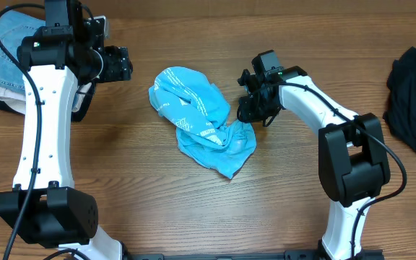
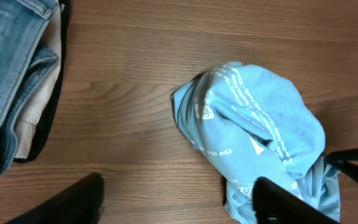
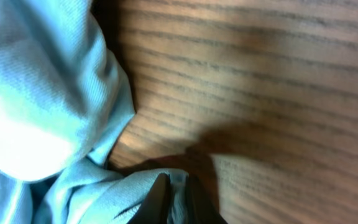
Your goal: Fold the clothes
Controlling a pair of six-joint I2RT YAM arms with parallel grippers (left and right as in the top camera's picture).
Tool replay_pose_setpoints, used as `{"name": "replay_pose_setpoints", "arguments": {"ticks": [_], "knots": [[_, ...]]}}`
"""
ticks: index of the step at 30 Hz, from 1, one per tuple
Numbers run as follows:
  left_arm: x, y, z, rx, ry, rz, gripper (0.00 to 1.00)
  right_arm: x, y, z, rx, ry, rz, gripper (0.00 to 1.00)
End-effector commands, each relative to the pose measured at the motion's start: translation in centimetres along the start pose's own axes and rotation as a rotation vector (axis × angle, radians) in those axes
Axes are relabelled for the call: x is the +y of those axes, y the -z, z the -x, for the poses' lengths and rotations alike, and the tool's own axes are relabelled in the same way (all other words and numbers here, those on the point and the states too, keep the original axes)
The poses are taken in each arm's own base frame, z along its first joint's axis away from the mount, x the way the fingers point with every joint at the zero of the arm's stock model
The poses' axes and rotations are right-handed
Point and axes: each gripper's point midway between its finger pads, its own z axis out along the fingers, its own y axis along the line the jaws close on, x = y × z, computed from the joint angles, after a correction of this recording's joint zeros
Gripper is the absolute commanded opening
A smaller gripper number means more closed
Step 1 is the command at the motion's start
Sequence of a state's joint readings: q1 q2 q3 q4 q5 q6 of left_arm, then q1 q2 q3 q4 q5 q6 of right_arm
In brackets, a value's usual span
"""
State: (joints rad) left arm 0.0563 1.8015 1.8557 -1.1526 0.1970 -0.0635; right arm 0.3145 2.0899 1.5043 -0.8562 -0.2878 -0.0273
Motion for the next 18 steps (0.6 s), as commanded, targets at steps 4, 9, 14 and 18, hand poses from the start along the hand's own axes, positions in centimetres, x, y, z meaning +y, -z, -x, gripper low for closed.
{"name": "replay_pose_setpoints", "arguments": {"ticks": [4,9,14,18], "knots": [[-4.9,2.2,1.4,-0.112,-0.253,-0.015,0.75,3.9,15.8,8.6,-0.290,0.069,0.004,0.04],[-10.2,6.5,0.8,-0.220,-0.486,-0.073,0.79,7.4,27.5,11.8,-0.542,0.143,-0.013,0.04],[-15.4,7.1,-3.3,-0.159,-0.724,-0.162,0.78,7.5,28.3,12.0,-0.565,0.145,-0.014,0.04],[-19.4,5.2,-5.9,-0.089,-0.827,-0.222,0.75,7.5,28.3,12.1,-0.566,0.146,-0.014,0.04]]}}
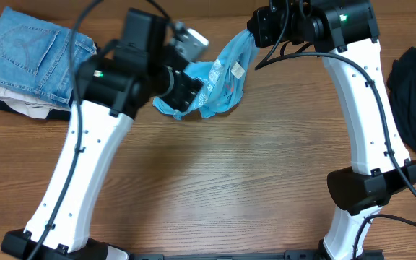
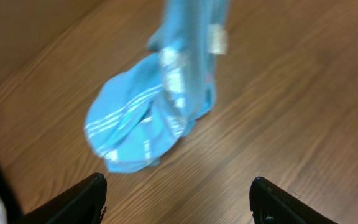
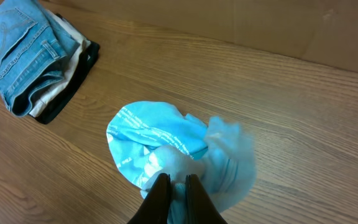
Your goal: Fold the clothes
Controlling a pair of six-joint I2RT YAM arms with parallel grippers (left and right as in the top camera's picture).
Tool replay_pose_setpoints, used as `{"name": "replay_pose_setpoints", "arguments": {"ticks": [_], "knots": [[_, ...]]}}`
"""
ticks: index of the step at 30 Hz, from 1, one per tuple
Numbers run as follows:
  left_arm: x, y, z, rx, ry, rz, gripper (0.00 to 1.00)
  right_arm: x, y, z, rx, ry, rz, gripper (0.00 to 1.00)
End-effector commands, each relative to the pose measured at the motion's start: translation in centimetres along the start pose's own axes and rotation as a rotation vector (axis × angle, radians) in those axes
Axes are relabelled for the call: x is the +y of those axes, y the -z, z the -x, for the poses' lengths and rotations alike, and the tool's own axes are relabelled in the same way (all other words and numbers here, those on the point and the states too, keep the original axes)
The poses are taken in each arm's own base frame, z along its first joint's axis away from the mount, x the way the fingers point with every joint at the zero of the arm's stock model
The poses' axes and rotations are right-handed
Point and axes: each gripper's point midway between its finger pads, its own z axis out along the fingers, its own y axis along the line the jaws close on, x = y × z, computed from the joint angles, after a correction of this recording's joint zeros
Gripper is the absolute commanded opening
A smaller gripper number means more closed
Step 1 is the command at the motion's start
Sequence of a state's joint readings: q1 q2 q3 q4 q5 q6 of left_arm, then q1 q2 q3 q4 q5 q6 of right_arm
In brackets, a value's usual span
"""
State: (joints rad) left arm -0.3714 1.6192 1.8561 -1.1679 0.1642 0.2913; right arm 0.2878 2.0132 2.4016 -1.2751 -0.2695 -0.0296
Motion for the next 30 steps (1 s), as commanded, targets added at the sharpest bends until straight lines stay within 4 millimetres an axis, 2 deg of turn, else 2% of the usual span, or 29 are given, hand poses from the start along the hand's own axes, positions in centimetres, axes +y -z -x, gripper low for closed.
{"name": "replay_pose_setpoints", "arguments": {"ticks": [1,3,5,8,14,17,18,22,26,29,30], "knots": [[-2.6,-2.6,0.4,0.037,-0.081,-0.063,0.73,-0.1,0.6,0.7,-0.027,0.005,-0.007,0.04],[-2.9,-4.2,0.5,0.057,-0.036,-0.073,0.72,-0.1,0.6,0.6,-0.026,0.005,-0.007,0.04],[-2.6,-7.0,0.8,0.072,0.085,-0.073,0.72,-0.2,0.6,0.7,-0.028,0.003,-0.009,0.04],[-2.2,-9.4,1.8,0.055,0.253,-0.067,0.73,-0.5,0.7,0.7,-0.029,-0.001,-0.013,0.04],[-3.6,-14.1,5.2,-0.048,0.418,-0.052,0.73,-1.7,1.0,0.7,-0.032,-0.020,-0.030,0.04],[-4.4,-15.3,5.9,-0.068,0.450,-0.062,0.72,-2.3,1.2,0.8,-0.035,-0.029,-0.038,0.04],[-4.1,-15.7,5.8,-0.065,0.463,-0.027,0.72,-2.5,1.2,0.8,-0.036,-0.032,-0.038,0.04],[-0.2,-15.7,4.4,-0.056,0.475,0.218,0.67,-3.0,1.4,0.9,-0.040,-0.041,-0.037,0.04],[1.1,-15.4,4.7,-0.081,0.477,0.288,0.66,-2.7,1.6,1.0,-0.046,-0.049,0.011,0.04],[1.1,-15.9,4.8,-0.088,0.478,0.286,0.48,-2.5,1.7,1.0,-0.046,-0.051,0.032,0.04],[1.1,-16.3,4.8,-0.088,0.487,0.286,0.39,-2.2,1.7,1.1,-0.048,-0.050,0.047,0.04]]}}
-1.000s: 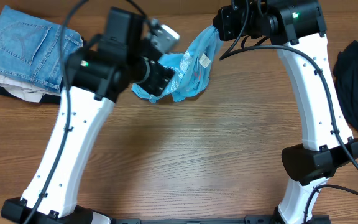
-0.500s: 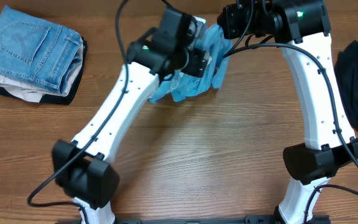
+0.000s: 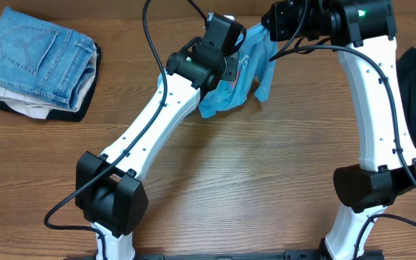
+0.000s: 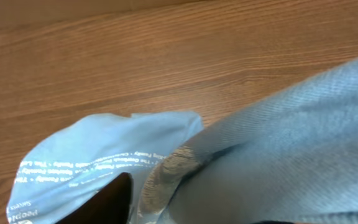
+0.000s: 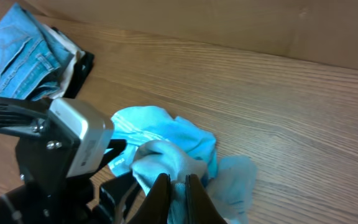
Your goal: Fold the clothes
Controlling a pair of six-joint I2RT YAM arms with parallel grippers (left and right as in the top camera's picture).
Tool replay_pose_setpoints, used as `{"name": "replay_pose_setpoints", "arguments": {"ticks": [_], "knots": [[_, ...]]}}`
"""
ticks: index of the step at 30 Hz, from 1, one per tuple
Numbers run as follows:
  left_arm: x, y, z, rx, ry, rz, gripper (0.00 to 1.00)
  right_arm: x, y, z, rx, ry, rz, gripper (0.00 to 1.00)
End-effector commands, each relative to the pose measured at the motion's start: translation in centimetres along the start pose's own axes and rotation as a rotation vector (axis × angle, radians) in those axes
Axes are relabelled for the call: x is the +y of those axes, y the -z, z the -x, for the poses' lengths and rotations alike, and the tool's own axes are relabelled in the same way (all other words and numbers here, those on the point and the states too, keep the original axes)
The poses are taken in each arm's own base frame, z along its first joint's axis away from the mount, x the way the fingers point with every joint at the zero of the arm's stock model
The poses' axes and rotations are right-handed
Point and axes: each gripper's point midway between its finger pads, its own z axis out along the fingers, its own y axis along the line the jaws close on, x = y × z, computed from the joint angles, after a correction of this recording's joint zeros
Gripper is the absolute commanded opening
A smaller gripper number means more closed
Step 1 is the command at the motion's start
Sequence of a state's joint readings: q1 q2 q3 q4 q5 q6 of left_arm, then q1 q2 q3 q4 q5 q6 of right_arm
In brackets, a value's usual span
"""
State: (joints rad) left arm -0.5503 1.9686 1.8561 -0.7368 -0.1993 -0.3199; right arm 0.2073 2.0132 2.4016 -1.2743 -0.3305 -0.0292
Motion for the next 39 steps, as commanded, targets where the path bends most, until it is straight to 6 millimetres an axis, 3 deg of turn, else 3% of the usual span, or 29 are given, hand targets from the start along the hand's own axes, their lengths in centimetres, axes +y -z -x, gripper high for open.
{"name": "replay_pose_setpoints", "arguments": {"ticks": [1,4,5,7,9,12,15,19,22,27,29,31,33,35,39], "knots": [[0.2,-1.4,-0.1,-0.003,0.023,0.036,0.32,1.0,0.9,0.8,-0.032,0.008,0.054,0.04],[0.5,-2.0,-0.3,0.000,0.023,0.051,0.09,1.6,2.3,1.3,-0.064,0.022,0.062,0.04],[1.5,-1.9,0.2,-0.020,0.028,0.099,0.04,1.8,3.2,1.5,-0.081,0.026,0.059,0.04],[3.5,-0.2,1.9,-0.081,0.042,0.179,0.04,1.3,5.3,2.2,-0.126,0.024,0.042,0.04],[5.0,2.8,4.2,-0.150,0.040,0.210,0.04,0.3,7.4,2.6,-0.166,0.013,0.018,0.04],[5.9,11.1,8.6,-0.305,-0.005,0.184,0.06,-1.3,10.5,2.8,-0.212,-0.015,-0.025,0.04],[6.8,22.1,11.4,-0.497,0.031,0.135,0.07,-1.7,13.7,2.7,-0.256,-0.023,-0.055,0.04],[8.4,31.4,11.7,-0.657,0.038,0.108,0.07,-0.5,18.9,2.6,-0.351,0.000,-0.083,0.04],[9.3,35.3,10.6,-0.699,0.028,0.098,0.07,1.0,23.5,1.5,-0.422,0.020,-0.144,0.04],[8.2,38.2,8.9,-0.709,-0.009,-0.029,0.05,4.1,29.3,-0.9,-0.512,0.058,-0.160,0.04],[7.8,40.6,8.3,-0.749,-0.017,-0.090,0.04,5.2,31.6,-1.8,-0.560,0.074,-0.176,0.04],[7.7,44.1,7.2,-0.809,-0.020,-0.162,0.04,6.7,34.1,-3.1,-0.612,0.097,-0.177,0.04],[7.6,46.1,6.1,-0.833,-0.012,-0.220,0.04,7.2,35.1,-3.8,-0.631,0.103,-0.185,0.04],[6.9,45.8,5.0,-0.789,-0.031,-0.267,0.04,6.9,34.7,-3.8,-0.615,0.095,-0.187,0.04],[6.5,40.3,4.4,-0.617,-0.049,-0.206,0.04,5.0,30.9,-2.6,-0.516,0.055,-0.170,0.04]]}}
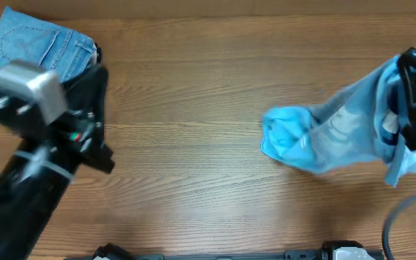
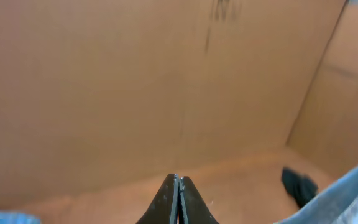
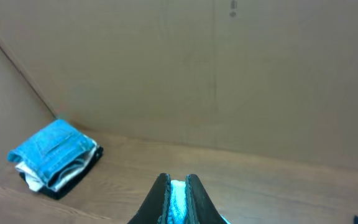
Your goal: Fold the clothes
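Note:
A light blue garment hangs bunched over the right half of the table. My right gripper is shut on a fold of it, raised high at the right edge in the overhead view. In the left wrist view my left gripper is shut, with nothing showing between its fingers. That arm is blurred over the left side, well apart from the garment. A pale blue edge of cloth shows in the corner of the left wrist view.
A folded stack with blue jeans on top lies at the far left corner, also in the right wrist view. A dark garment lies at the far right. Cardboard walls stand behind the table.
The left gripper was open against the hanging cloth at the far middle. It is now shut over the left side, away from it. The right gripper holds the garment further right.
The garment lay crumpled at the table's middle, with the right gripper shut on its edge and the left open near the jeans. Then the right held it up at the far edge as the left came beside it. Now the arms are far apart.

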Controlling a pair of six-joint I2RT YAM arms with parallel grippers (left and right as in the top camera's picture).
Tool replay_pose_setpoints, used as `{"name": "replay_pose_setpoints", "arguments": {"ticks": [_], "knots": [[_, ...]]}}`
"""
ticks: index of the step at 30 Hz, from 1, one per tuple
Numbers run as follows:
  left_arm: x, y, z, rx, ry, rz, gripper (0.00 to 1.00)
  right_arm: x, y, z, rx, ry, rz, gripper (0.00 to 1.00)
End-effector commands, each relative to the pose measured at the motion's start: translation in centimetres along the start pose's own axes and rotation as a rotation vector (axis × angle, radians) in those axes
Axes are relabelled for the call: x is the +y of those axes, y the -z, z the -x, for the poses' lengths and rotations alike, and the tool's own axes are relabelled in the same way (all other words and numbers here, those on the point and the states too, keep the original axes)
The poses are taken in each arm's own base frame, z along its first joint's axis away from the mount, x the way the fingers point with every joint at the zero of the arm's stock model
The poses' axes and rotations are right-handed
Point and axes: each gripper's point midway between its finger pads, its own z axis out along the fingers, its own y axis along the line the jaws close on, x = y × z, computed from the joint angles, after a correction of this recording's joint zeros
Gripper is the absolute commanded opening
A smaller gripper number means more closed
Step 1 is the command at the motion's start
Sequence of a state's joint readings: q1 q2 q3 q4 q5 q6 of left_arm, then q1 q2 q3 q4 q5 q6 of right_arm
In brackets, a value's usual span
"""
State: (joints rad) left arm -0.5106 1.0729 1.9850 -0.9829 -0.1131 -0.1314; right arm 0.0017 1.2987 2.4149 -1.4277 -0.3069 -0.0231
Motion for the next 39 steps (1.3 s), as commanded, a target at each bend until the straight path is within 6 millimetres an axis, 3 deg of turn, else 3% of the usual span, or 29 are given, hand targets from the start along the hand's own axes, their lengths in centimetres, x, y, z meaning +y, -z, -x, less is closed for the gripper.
{"name": "replay_pose_setpoints", "arguments": {"ticks": [1,4,8,11,16,18,20,23,25,26,29,35,39], "knots": [[0.1,-4.7,-3.3,0.141,-0.003,0.033,0.04,-1.1,-4.8,-1.2,0.101,-0.034,0.033,0.04],[0.8,-6.7,-4.4,0.182,-0.017,0.081,0.04,0.3,-8.2,-2.2,0.173,-0.064,0.173,0.04],[2.1,-6.7,-4.3,0.176,-0.026,0.159,0.04,3.7,-10.7,-1.8,0.171,-0.038,0.328,0.04],[2.7,-6.5,-4.6,0.188,-0.033,0.196,0.05,7.5,-12.5,-0.1,0.098,0.014,0.425,0.04],[4.7,-6.1,-5.1,0.211,-0.031,0.270,0.05,16.2,-15.9,3.4,-0.092,0.078,0.630,0.04],[5.6,-5.9,-5.5,0.231,-0.023,0.301,0.04,17.6,-15.8,4.7,-0.161,0.077,0.625,0.04],[6.4,-5.7,-5.9,0.246,-0.014,0.329,0.04,17.3,-15.2,6.0,-0.209,0.059,0.591,0.04],[7.0,-5.6,-6.0,0.250,-0.011,0.349,0.04,12.9,-16.0,7.7,-0.263,-0.007,0.373,0.04],[7.0,-5.8,-6.0,0.250,-0.011,0.349,0.05,10.3,-17.2,7.4,-0.244,-0.016,0.289,0.04],[7.0,-6.1,-6.2,0.259,-0.012,0.350,0.05,8.9,-18.1,6.6,-0.205,-0.021,0.255,0.04],[6.3,-7.9,-8.3,0.344,-0.014,0.306,0.06,7.5,-20.9,3.3,-0.077,-0.032,0.226,0.04],[5.9,-11.9,-14.3,0.576,-0.044,0.258,0.04,7.4,-26.0,-2.5,0.120,-0.048,0.228,0.04],[7.1,-12.2,-13.4,0.536,-0.064,0.330,0.04,8.8,-28.3,-5.8,0.226,-0.083,0.312,0.04]]}}
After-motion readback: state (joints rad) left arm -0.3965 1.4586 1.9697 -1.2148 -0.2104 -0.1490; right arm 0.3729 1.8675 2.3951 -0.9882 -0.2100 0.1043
